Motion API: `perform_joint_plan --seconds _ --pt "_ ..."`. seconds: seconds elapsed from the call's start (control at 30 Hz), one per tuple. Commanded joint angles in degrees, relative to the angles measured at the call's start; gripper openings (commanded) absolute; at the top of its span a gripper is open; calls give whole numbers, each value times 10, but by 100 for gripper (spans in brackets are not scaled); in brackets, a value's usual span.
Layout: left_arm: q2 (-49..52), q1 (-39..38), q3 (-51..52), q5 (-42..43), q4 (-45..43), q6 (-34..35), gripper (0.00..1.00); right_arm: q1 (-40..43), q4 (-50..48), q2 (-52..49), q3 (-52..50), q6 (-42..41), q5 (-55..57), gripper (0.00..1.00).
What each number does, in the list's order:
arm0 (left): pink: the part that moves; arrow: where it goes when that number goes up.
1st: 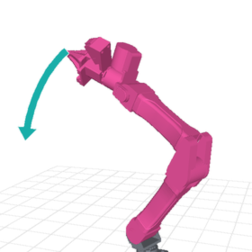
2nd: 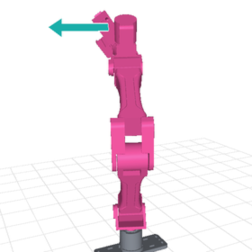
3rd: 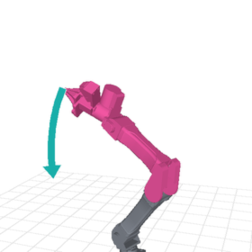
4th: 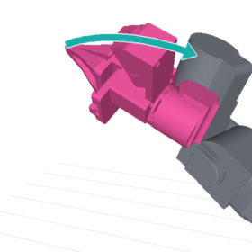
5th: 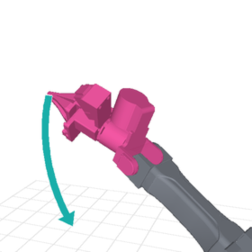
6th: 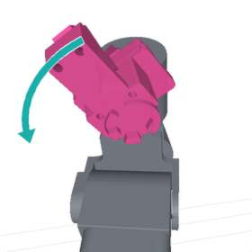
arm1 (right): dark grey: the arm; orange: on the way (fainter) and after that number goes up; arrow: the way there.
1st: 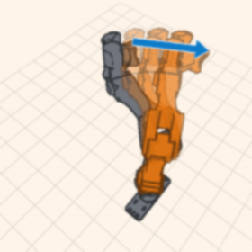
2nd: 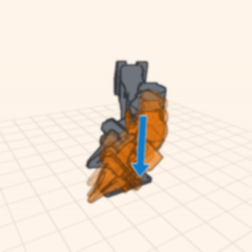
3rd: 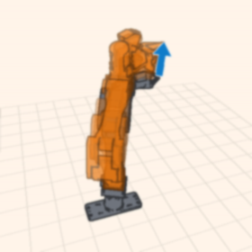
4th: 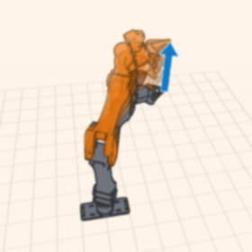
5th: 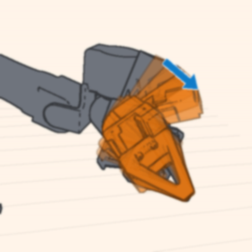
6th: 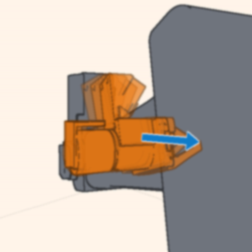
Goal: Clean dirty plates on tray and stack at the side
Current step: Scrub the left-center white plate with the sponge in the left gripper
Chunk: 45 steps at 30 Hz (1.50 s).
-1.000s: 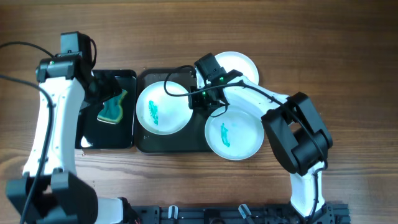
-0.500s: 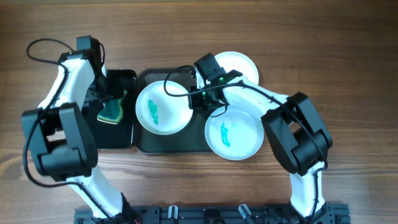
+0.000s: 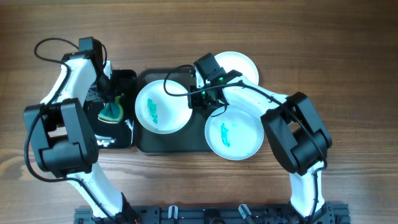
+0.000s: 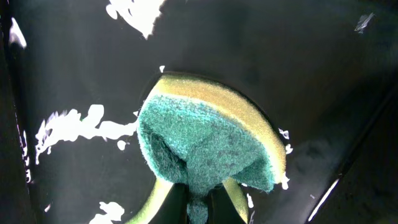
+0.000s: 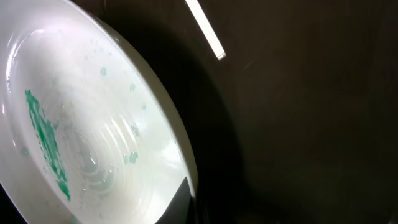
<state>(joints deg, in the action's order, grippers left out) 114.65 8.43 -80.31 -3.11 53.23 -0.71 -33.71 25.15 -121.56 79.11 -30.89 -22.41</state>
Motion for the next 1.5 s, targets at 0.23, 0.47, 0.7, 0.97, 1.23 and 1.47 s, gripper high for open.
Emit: perform_joint_plan --seconds 0.23,0.47,0.7,0.97,1.23,1.47 --pt "-108 -30 -132 134 157 66 4 1 22 -13 8 -44 31 4" --pt "-106 -116 -93 145 156 162 4 21 87 22 8 -63 115 4" --pt "-102 -185 28 114 4 237 4 13 96 27 8 -68 139 4" --pt "-38 -201 78 110 -135 235 4 13 96 27 8 -66 136 4" --pt "2 -222 78 328 -103 123 4 13 96 27 8 -66 136 4" --pt "1 -213 76 234 -111 181 4 13 97 27 8 -65 136 4"
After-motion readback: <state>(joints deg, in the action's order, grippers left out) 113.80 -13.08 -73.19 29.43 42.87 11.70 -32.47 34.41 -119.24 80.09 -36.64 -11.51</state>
